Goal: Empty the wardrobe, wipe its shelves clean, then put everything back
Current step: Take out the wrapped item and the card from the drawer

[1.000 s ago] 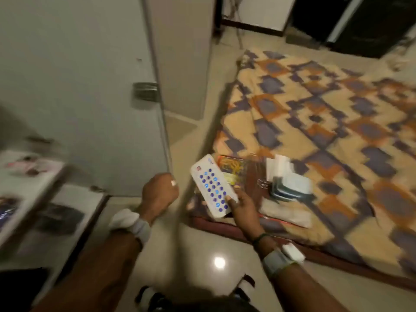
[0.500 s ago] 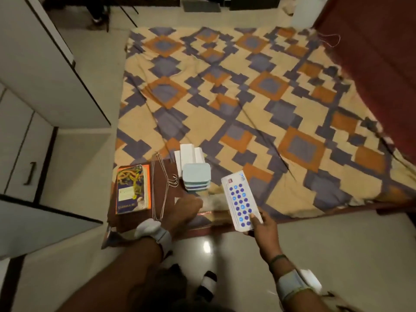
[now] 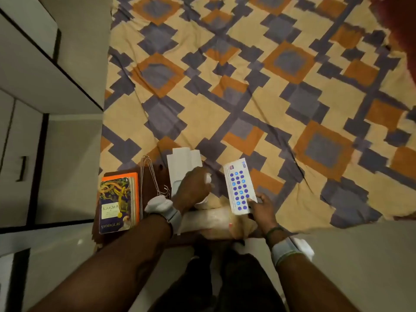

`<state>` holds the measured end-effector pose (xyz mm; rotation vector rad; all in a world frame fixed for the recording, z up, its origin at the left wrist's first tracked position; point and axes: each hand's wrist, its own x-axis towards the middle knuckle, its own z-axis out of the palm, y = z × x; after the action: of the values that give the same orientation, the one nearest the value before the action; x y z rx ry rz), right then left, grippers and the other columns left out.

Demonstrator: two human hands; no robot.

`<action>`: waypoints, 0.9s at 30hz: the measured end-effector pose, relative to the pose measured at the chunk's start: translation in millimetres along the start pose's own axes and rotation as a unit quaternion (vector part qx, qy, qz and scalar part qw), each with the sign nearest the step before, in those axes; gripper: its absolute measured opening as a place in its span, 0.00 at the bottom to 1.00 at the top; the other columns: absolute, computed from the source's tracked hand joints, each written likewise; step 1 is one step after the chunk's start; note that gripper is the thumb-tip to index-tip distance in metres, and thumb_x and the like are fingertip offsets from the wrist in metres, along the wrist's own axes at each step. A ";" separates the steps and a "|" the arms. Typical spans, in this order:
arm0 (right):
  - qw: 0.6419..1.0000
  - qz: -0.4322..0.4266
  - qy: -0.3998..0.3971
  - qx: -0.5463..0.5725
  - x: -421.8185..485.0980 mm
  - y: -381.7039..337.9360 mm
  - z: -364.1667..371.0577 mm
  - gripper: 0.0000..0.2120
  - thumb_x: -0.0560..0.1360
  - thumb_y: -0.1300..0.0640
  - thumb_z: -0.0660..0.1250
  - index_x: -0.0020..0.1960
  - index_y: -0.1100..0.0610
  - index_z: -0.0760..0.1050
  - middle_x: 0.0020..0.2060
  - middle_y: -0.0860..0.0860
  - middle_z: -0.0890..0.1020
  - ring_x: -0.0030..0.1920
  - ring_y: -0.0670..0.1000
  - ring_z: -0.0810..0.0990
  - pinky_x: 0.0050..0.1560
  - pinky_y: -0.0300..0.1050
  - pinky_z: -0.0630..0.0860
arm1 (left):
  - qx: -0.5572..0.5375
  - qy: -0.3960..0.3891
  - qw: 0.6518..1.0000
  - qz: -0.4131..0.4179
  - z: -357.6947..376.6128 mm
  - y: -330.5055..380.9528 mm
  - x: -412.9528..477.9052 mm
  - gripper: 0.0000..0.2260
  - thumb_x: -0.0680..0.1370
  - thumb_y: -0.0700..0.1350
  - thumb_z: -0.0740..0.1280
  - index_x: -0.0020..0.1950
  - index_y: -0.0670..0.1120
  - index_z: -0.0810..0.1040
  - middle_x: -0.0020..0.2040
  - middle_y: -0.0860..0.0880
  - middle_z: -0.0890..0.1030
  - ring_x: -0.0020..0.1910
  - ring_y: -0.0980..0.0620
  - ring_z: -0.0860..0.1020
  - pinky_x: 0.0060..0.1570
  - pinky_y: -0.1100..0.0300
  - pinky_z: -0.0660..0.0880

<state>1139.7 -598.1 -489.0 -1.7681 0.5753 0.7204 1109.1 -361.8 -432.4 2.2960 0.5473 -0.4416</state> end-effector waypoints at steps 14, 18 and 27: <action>0.986 0.024 -0.102 -0.130 199.5 56.6 117.1 0.13 0.81 0.61 0.66 0.65 0.61 0.74 0.60 0.59 0.82 0.55 0.59 0.82 0.52 0.54 0.82 | 0.101 -0.010 0.990 -0.102 81.5 -45.7 177.3 0.24 0.75 0.47 0.75 0.68 0.46 0.73 0.65 0.45 0.75 0.62 0.45 0.76 0.62 0.52 0.73; 0.958 -0.046 -0.149 -0.241 204.8 72.8 116.7 0.15 0.83 0.53 0.61 0.67 0.58 0.70 0.63 0.57 0.80 0.60 0.59 0.79 0.60 0.57 0.77 | 0.178 -0.071 0.978 -0.086 119.1 -58.8 206.1 0.23 0.77 0.44 0.71 0.70 0.44 0.71 0.66 0.42 0.72 0.63 0.42 0.74 0.62 0.46 0.76; 0.886 -0.121 -0.153 -0.421 204.1 59.8 110.1 0.17 0.78 0.62 0.61 0.66 0.65 0.67 0.61 0.64 0.72 0.60 0.65 0.73 0.58 0.58 0.75 | 0.289 -0.074 0.953 -0.048 160.3 -75.8 237.1 0.22 0.75 0.39 0.71 0.67 0.41 0.69 0.70 0.40 0.69 0.63 0.40 0.74 0.52 0.47 0.77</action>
<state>1220.2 -516.9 -699.4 -2.3832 -0.2356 1.1463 1248.4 -367.4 -693.7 2.7616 0.5019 -0.9145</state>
